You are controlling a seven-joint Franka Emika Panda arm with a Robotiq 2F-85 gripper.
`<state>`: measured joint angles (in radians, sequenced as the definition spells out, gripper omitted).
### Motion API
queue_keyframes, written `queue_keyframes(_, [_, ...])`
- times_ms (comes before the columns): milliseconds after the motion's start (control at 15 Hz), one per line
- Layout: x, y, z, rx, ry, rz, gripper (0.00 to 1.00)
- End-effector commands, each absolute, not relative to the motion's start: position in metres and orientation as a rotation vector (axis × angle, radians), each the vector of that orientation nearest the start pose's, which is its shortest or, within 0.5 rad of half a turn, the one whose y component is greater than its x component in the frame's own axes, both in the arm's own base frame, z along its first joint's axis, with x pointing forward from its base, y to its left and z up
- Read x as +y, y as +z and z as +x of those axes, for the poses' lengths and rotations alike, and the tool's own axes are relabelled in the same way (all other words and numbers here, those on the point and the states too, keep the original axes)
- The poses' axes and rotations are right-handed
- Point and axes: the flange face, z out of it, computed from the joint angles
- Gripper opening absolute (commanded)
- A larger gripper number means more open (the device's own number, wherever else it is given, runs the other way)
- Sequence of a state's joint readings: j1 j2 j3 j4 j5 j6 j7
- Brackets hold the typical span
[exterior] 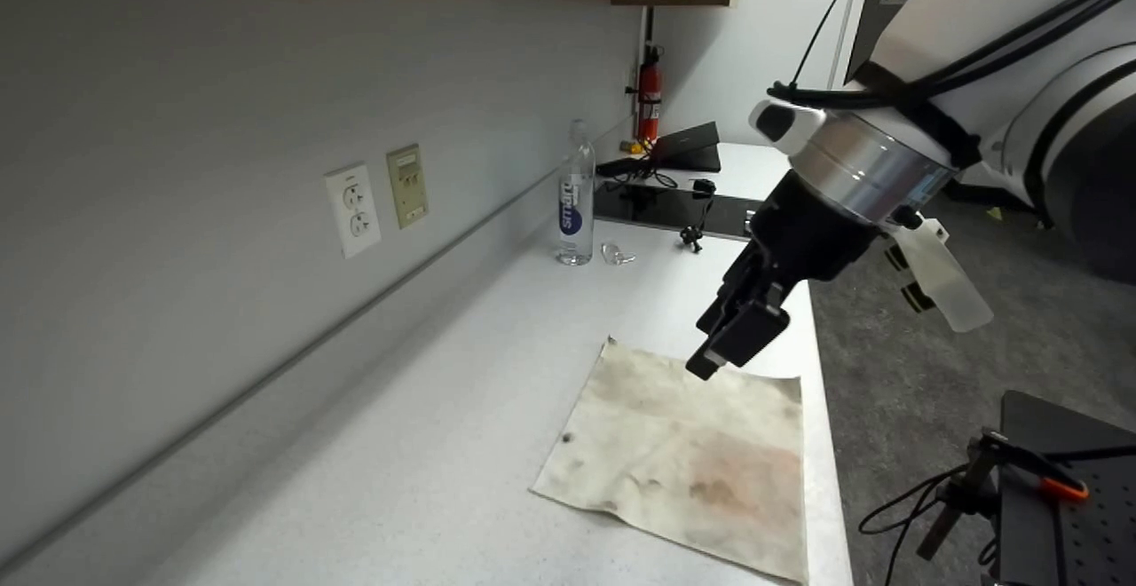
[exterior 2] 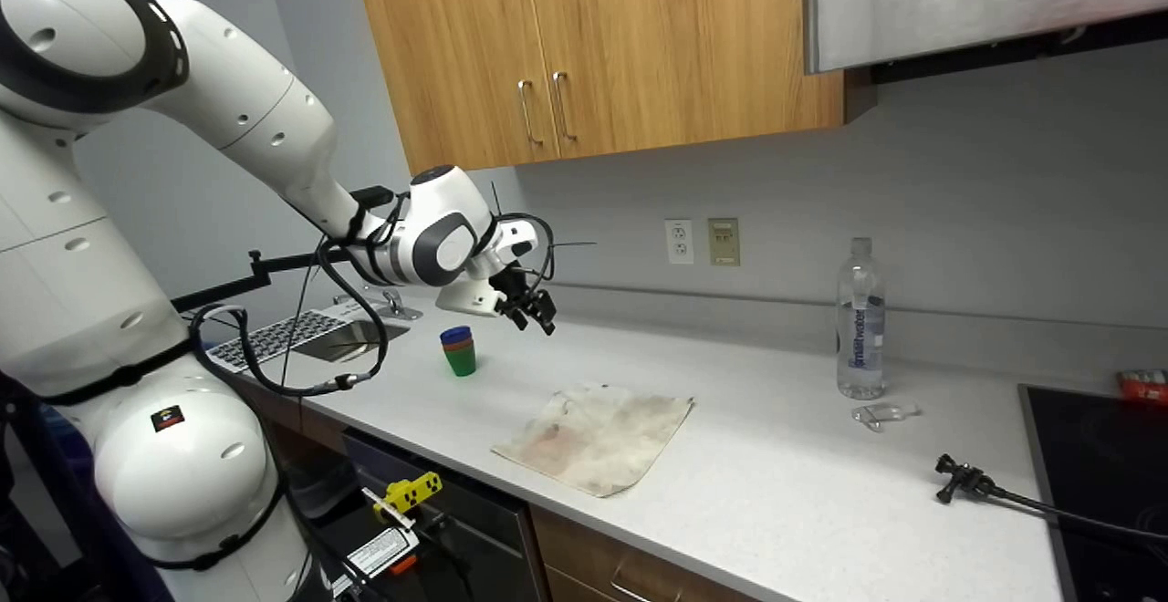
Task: Unfold the cloth on the countertop
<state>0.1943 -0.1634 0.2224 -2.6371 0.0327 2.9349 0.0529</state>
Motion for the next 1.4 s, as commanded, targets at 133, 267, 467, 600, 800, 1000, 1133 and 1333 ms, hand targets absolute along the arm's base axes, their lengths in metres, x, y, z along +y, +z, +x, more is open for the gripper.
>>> queue_keyframes(133, [0.1762, 0.3573, 0.4101, -0.533, -0.781, -2.909, 1.0])
queue_keyframes(267, [0.1755, 0.3578, 0.4101, -0.535, -0.794, -2.907, 1.0])
queue_keyframes(467, [0.1751, 0.3569, 0.4091, -0.531, -0.794, -2.906, 1.0])
queue_keyframes(600, [0.1799, 0.3506, 0.4166, -0.508, -0.749, -2.915, 1.0])
queue_keyframes(800, [0.1797, 0.3502, 0.4162, -0.508, -0.748, -2.915, 1.0])
queue_keyframes(1000, [0.1797, 0.3502, 0.4162, -0.508, -0.748, -2.915, 1.0])
queue_keyframes(1133, [0.1797, 0.3502, 0.4162, -0.508, -0.748, -2.915, 1.0])
queue_keyframes(1333, [0.1797, 0.3502, 0.4162, -0.508, -0.748, -2.915, 1.0])
